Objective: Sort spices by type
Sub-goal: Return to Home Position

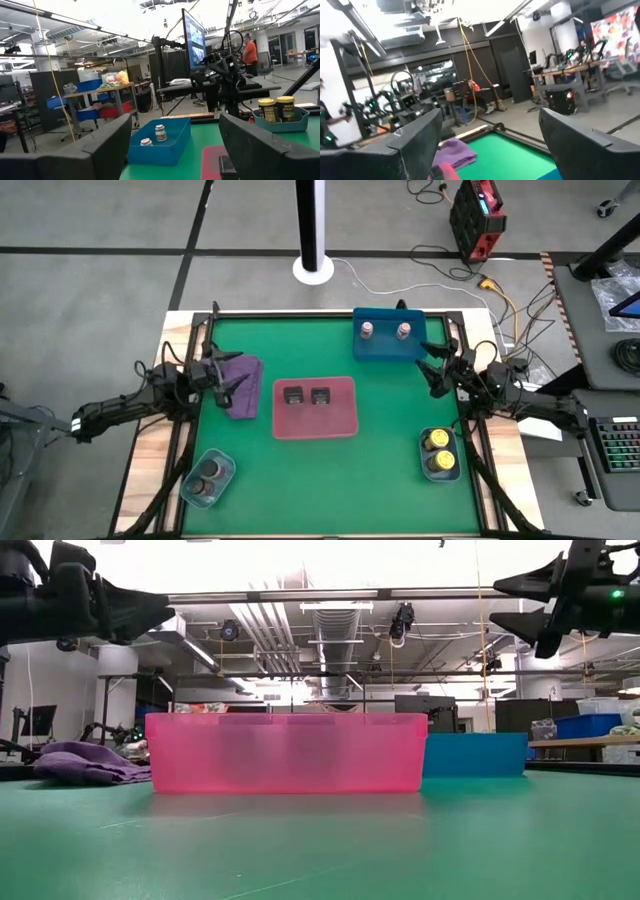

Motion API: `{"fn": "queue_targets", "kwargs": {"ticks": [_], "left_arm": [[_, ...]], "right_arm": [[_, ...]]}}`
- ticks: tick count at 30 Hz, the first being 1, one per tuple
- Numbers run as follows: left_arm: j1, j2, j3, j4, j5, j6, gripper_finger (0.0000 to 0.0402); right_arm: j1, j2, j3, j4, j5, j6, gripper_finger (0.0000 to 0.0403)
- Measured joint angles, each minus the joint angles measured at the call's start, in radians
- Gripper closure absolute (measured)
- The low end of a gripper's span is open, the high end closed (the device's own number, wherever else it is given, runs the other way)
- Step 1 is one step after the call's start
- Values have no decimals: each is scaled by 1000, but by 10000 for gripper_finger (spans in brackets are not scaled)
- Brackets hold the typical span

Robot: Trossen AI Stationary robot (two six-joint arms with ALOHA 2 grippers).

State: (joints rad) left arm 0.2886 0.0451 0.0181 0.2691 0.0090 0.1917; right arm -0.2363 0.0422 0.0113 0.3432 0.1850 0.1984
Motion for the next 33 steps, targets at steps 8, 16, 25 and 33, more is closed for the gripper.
{"fn": "queue_targets", "kwargs": {"ticks": [8, 16, 25, 33], "left_arm": [[0, 20, 0, -2, 0, 1, 119], [0, 43, 0, -1, 0, 1, 119], [0, 67, 0, -1, 1, 2, 119], [0, 82, 1, -1, 1, 2, 119]], "right_arm": [[0, 0, 0, 2, 0, 29, 100], [0, 0, 0, 2, 0, 28, 102], [0, 0, 0, 2, 0, 29, 79], [0, 0, 0, 2, 0, 28, 67]]}}
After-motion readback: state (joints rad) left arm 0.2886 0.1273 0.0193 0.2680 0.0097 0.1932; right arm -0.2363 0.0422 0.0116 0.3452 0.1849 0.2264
